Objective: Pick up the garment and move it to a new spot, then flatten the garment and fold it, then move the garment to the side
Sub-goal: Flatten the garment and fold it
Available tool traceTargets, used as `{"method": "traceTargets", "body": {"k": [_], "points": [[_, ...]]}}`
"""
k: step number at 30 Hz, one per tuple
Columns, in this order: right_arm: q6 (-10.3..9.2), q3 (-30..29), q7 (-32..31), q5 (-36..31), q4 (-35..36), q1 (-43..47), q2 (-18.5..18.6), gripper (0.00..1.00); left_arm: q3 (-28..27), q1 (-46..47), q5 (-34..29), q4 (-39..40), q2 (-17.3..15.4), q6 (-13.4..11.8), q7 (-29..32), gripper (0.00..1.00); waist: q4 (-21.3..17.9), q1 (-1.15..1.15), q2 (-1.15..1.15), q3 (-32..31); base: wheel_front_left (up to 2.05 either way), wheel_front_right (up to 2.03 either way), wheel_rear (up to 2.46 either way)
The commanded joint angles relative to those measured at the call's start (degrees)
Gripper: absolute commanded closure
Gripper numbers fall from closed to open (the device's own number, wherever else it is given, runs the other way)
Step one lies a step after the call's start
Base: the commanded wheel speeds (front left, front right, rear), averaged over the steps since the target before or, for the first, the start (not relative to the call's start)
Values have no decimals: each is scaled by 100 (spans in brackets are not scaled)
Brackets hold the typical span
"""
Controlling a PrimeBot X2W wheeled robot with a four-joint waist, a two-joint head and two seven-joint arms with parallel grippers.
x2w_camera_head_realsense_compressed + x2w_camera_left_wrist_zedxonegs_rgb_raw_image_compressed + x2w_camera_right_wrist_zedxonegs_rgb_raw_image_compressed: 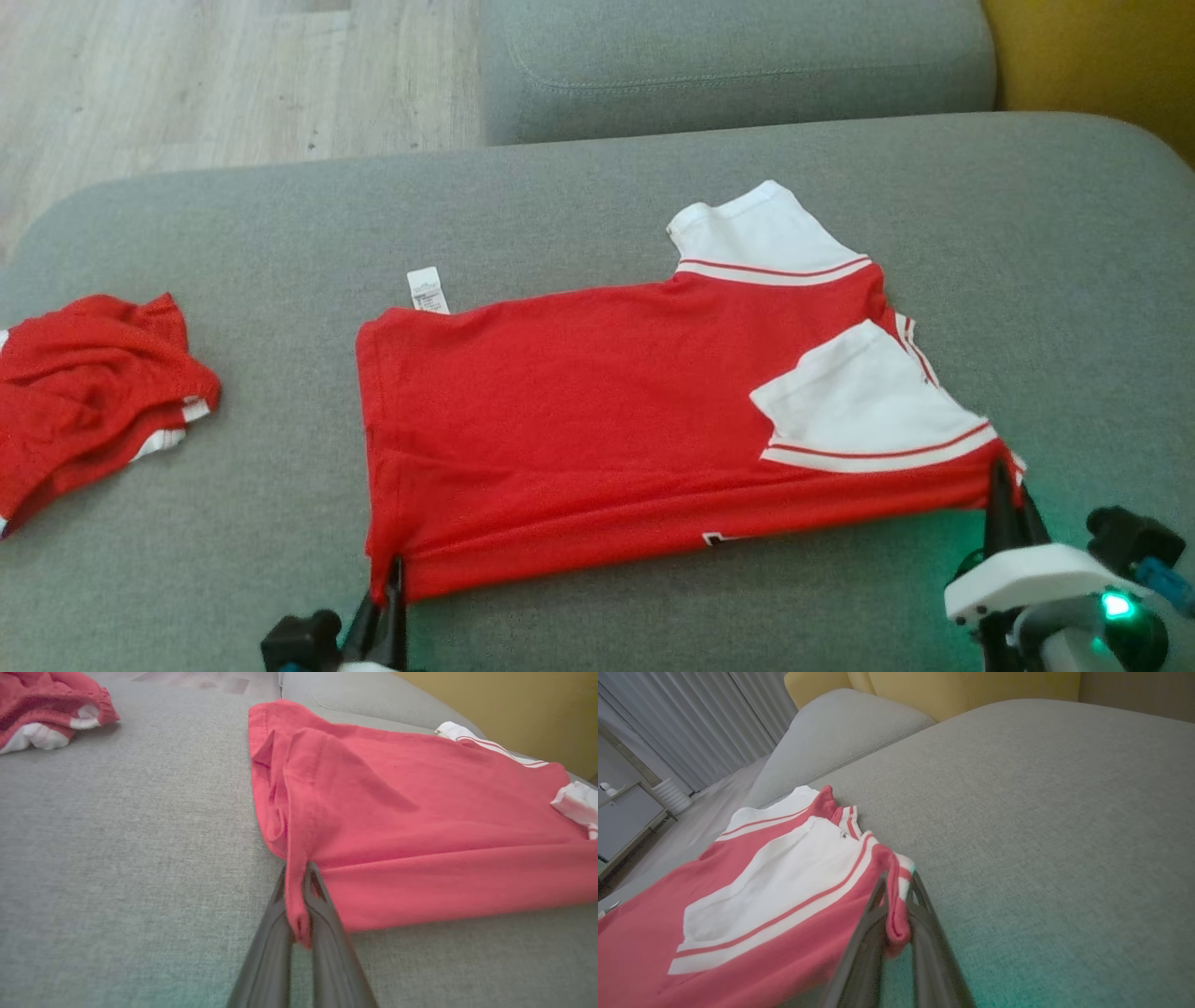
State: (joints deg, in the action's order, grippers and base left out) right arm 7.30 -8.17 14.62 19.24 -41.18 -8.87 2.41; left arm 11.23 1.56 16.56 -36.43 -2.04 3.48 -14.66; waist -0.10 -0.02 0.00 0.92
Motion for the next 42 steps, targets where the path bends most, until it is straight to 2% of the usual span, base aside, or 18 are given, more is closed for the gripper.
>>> {"method": "traceTargets", "body": {"k": [1,6,11,18,26,32,38,39,40,41,42], "points": [[19,129,38,16,186,-173,47,0,-203,257,48,206,-84,-69,-34,0,2,2,0,24,0,0,0],[19,245,38,-45,444,-302,47,0,-283,484,3,470,-84,-145,-34,0,-3,2,0,222,0,0,0],[19,372,38,-179,773,-665,47,0,-483,1267,-218,398,-227,9,-34,0,-23,2,0,528,0,0,0],[19,752,38,-134,909,-1189,47,0,-547,2757,-99,-910,-576,237,86,0,-197,2,0,1007,0,0,0],[19,981,38,-96,1063,-1456,47,0,-598,3667,364,-2100,-689,378,131,0,-443,2,0,1470,0,0,0],[19,876,38,-172,1137,-1484,47,0,-372,3968,731,-2465,-668,398,116,0,-494,2,0,1626,0,0,0],[19,899,38,-263,1139,-1668,47,0,278,4070,1215,-2357,-629,400,269,0,-454,2,0,1674,0,0,0],[19,952,38,-301,1106,-1794,47,0,449,4085,1385,-2304,-658,400,271,52,-427,2,0,1684,0,0,0],[19,952,38,-301,1106,-1794,47,0,449,4085,1385,-2304,-658,400,271,52,-427,2,0,1684,0,0,0],[19,985,38,-324,1081,-1868,48,0,513,4104,1433,-2286,-698,400,233,66,-407,2,0,1690,0,0,0],[19,1020,38,-336,1045,-1954,50,0,565,4120,1478,-2279,-731,400,194,100,-388,2,0,1695,0,0,0]]}}
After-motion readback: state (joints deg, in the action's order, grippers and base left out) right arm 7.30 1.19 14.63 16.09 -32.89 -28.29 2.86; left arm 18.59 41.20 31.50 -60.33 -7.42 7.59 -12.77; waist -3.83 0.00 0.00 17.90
